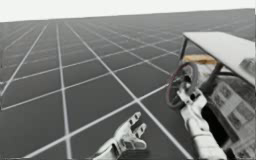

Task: Pick up and drop off the object

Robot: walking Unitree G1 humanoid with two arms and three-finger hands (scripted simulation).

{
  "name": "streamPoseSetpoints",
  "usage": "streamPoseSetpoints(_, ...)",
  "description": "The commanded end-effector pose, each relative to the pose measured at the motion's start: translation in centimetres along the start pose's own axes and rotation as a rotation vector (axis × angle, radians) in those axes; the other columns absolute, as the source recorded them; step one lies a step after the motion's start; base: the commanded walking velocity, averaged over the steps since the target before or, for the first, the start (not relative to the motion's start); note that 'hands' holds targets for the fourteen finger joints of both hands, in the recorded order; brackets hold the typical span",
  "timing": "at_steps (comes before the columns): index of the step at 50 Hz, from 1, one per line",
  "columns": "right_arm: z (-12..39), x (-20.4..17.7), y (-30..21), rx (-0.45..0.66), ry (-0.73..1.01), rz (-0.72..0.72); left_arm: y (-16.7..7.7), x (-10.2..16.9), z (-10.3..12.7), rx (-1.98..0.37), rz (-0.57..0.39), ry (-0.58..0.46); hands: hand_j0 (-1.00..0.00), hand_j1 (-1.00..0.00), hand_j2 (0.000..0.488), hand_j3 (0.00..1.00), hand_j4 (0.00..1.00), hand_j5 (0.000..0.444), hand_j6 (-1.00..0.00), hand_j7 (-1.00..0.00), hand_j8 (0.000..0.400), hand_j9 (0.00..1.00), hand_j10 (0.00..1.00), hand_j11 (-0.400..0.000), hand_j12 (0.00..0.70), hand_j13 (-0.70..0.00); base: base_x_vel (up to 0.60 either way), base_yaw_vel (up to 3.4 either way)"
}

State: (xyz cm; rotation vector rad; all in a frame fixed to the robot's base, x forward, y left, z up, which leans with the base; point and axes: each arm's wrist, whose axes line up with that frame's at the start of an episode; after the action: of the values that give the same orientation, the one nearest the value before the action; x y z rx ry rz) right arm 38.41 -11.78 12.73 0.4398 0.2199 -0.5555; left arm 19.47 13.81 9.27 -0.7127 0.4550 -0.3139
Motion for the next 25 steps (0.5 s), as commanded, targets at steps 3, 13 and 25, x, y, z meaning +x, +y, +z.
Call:
streamPoseSetpoints(3,0.45,-0.14,0.4,-0.002,-0.023,0.01,0.19,-0.05,-0.07,-0.01,-0.004,-0.003,0.0,0.0,0.0,1.0,1.0,0.0,0.0,0.0,0.0,1.0,1.0,-0.4,0.0,-0.7,0.55,0.09)
streamPoseSetpoints(13,0.45,-0.14,0.4,-0.002,-0.023,0.01,0.19,-0.05,-0.07,-0.01,-0.004,-0.003,0.0,0.0,0.0,1.0,1.0,0.0,0.0,0.0,0.0,1.0,1.0,-0.4,0.0,-0.7,0.56,0.06)
streamPoseSetpoints(25,0.45,-0.14,0.4,-0.002,-0.023,0.01,0.19,-0.05,-0.07,-0.01,-0.004,-0.003,0.0,0.0,0.0,1.0,1.0,0.0,0.0,0.0,0.0,1.0,1.0,-0.4,0.0,-0.7,0.56,0.07)
